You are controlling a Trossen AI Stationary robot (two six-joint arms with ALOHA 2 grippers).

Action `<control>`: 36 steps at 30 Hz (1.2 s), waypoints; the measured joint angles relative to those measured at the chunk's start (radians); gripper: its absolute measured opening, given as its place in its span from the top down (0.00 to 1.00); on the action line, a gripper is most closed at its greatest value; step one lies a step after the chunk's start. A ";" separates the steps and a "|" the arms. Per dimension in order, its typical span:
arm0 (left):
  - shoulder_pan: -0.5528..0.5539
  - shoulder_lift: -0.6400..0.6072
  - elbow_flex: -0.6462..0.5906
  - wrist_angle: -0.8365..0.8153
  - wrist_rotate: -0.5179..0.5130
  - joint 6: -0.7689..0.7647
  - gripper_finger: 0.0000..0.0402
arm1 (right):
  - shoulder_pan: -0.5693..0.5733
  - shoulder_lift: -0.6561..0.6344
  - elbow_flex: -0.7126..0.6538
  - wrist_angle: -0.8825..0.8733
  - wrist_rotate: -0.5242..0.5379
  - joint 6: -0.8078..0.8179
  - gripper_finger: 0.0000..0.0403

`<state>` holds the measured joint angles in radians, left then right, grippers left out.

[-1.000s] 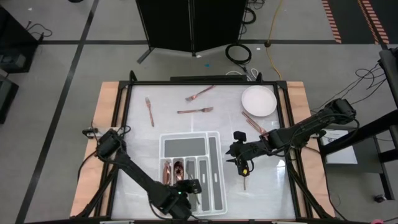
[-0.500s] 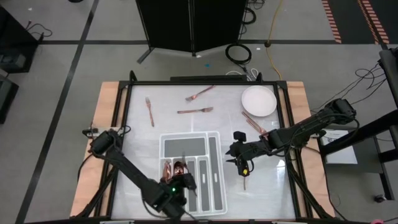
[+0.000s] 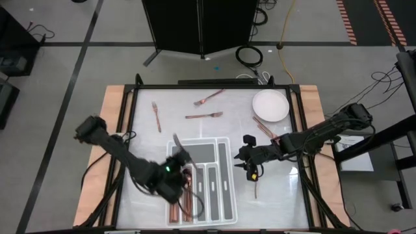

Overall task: Sort silverware
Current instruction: Put the fork into the silverware tray

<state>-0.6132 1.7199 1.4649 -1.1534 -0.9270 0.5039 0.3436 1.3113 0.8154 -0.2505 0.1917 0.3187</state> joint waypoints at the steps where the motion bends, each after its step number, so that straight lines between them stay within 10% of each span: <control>1: 0.012 -0.036 -0.024 0.012 -0.017 -0.005 1.00 | -0.009 0.000 0.000 0.002 0.000 0.002 0.65; 7: 0.081 -0.208 -0.236 0.152 0.006 0.057 1.00 | -0.048 0.000 0.000 0.028 0.000 0.010 0.65; 19: 0.044 -0.181 -0.370 0.811 0.504 0.201 1.00 | -0.074 0.000 0.000 0.077 -0.006 -0.015 0.65; 36: -0.031 0.117 -0.371 1.010 0.399 0.619 1.00 | -0.072 0.000 0.000 0.074 -0.008 -0.027 0.65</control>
<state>-0.6446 1.8372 1.0943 -0.1435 -0.5281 1.1231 0.2713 1.3113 0.8154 -0.1767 0.1834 0.2919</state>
